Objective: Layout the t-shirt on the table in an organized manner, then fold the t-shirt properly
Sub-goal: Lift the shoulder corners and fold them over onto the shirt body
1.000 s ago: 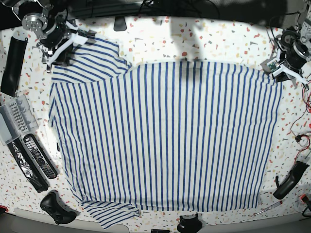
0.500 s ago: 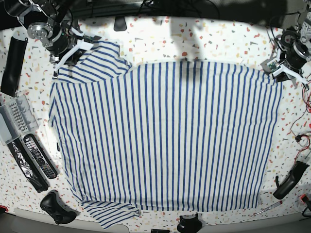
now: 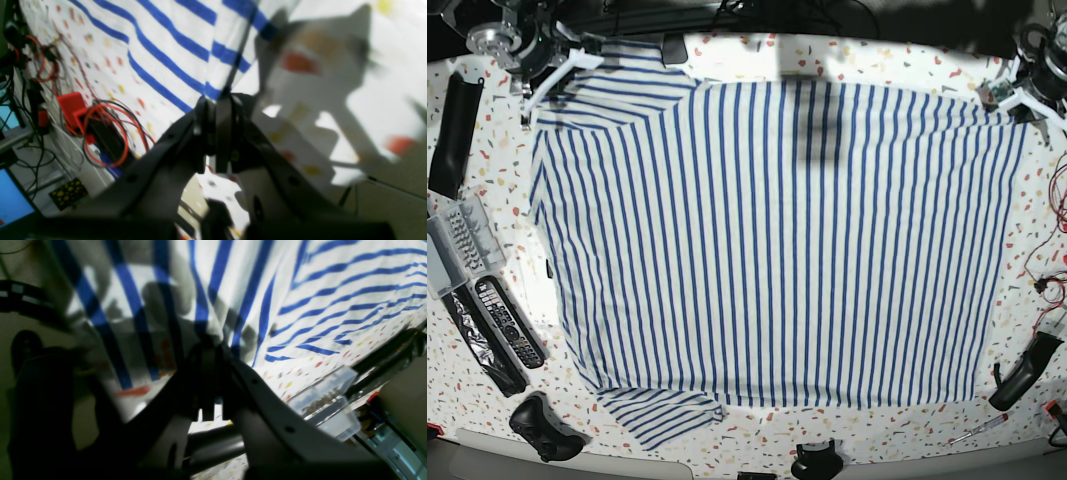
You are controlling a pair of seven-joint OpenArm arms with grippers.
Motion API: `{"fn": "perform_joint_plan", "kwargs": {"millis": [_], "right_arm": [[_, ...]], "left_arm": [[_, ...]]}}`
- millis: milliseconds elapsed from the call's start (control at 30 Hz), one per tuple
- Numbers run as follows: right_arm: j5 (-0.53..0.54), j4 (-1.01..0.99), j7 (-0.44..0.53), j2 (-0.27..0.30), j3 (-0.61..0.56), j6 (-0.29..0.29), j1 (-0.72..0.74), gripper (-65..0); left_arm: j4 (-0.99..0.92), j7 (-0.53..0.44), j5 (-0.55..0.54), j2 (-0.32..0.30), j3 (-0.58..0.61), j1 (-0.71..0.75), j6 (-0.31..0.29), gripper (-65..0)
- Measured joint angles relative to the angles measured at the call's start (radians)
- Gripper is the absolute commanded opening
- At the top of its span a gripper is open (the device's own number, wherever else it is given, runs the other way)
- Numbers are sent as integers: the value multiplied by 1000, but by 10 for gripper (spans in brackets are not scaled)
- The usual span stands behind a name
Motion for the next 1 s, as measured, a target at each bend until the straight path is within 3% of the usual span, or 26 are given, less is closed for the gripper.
{"fn": "perform_joint_plan", "kwargs": {"millis": [167, 333, 433, 500, 600, 767, 867, 1000], "right_arm": [[-1, 61, 0, -1, 91, 0, -156, -650], [-4, 130, 0, 1, 192, -1, -278, -650], [4, 158, 2, 0, 256, -89, -291, -650], [5, 161, 17, 1, 308, -134, -265, -650], [61, 161, 38, 1, 365, -136, -215, -650], [84, 115, 172, -92, 373, -127, -78, -650], [81, 84, 188, -137, 373, -126, 7, -650], [141, 45, 181, -145, 373, -119, 75, -650]], "left_arm": [[61, 26, 0, -1, -11, 100, 11, -650], [126, 22, -6, 1, -96, 192, -11, -650], [159, -11, -51, 4, -182, 216, -34, -650], [169, -39, -125, 5, -243, 211, -37, -650], [171, -61, -171, 5, -310, 170, -32, -650], [161, -54, -173, 22, -316, 104, -40, -650], [139, -91, -167, 59, -317, 34, -37, -650], [52, -166, -187, 109, -316, -59, -39, -650]]}}
